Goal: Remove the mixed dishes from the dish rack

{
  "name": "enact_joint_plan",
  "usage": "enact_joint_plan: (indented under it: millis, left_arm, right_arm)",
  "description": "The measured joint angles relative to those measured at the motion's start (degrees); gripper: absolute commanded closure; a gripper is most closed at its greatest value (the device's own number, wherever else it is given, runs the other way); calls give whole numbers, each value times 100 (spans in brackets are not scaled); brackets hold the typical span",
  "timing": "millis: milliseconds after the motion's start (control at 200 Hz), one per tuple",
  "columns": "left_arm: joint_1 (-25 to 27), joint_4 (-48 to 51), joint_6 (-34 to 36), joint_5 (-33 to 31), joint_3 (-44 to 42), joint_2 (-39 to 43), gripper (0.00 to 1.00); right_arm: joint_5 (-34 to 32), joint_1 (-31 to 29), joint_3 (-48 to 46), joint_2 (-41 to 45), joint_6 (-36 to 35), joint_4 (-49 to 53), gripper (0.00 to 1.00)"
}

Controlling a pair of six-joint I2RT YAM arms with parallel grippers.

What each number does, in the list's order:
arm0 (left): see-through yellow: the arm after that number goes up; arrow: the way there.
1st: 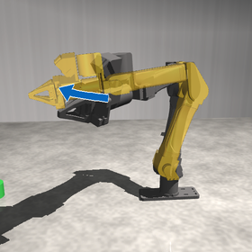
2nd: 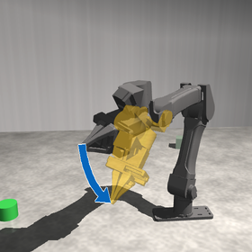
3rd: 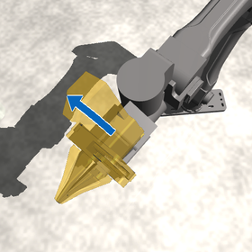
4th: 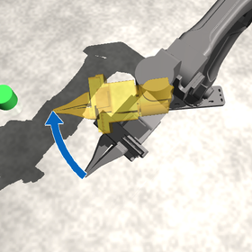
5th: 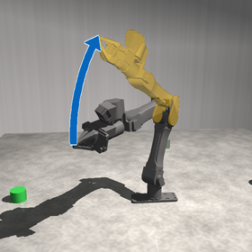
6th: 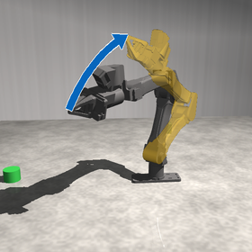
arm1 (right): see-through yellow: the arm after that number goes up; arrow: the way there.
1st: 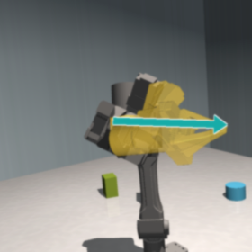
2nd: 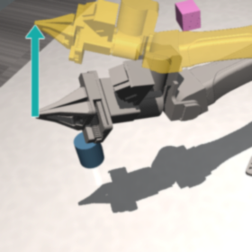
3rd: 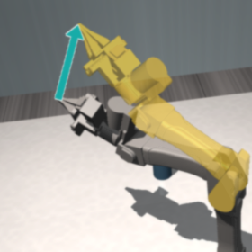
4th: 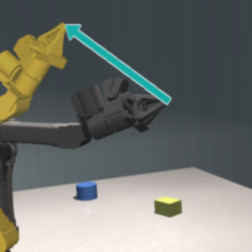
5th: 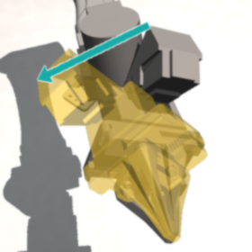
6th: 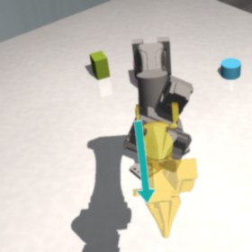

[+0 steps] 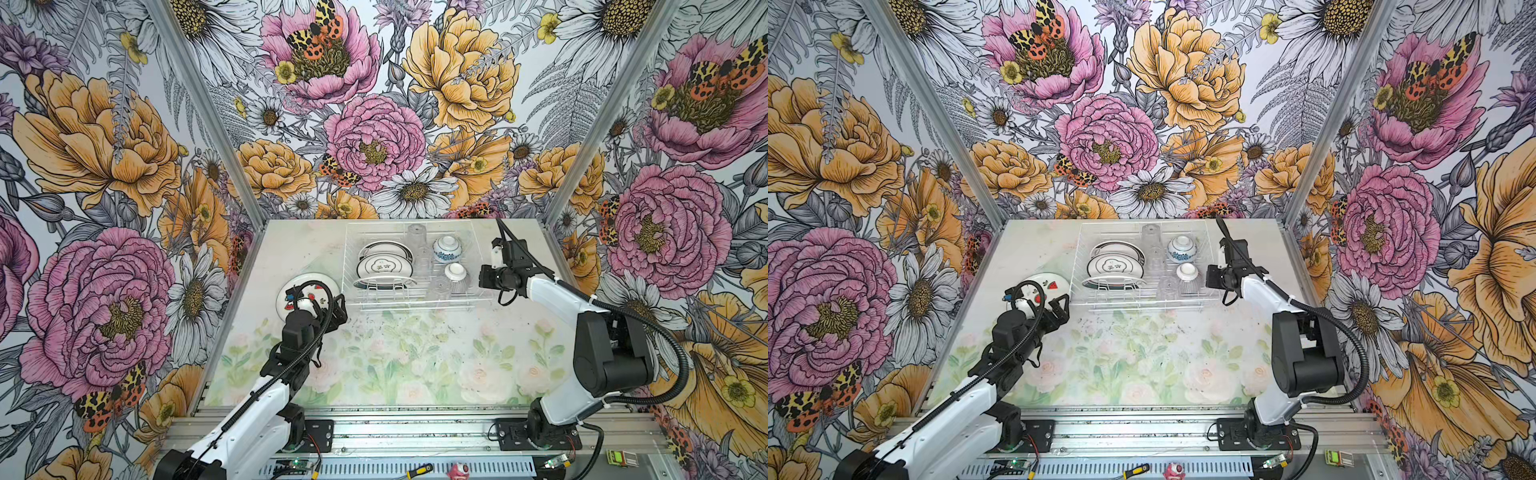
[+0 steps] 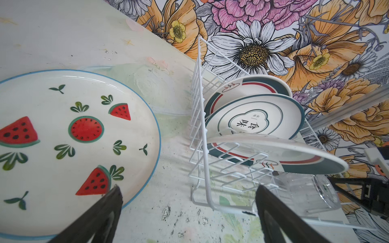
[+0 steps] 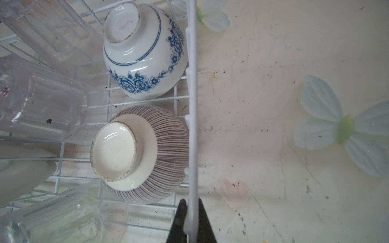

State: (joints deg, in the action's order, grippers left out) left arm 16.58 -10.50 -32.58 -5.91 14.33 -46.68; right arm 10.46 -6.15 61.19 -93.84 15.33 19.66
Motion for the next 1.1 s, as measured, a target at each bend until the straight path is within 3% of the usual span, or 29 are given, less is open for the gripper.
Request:
enact_joint_plan:
  millis: [145, 320, 450, 530, 811, 1101]
  left_arm:
    - [0, -4, -2, 26, 0, -20, 1]
    - [2, -4, -26, 107, 0, -35, 1]
    - [7, -155, -114, 109, -4, -184, 1]
    - [7, -181, -160, 179, -4, -306, 1]
    - [219, -155, -199, 431, -4, -170, 1]
    - [380, -79, -417, 708, 63, 131, 1]
  right_arm:
    - [59, 24, 264, -221, -166, 59, 90]
    - [-46, 26, 323, -192, -378, -17, 42]
    - [92, 52, 321, 35, -422, -68, 25]
    - [247, 52, 278, 323, -323, -111, 2]
    - [466, -184, -498, 1873, -186, -297, 1]
    - [415, -1370, -844, 2815, 68, -332, 3]
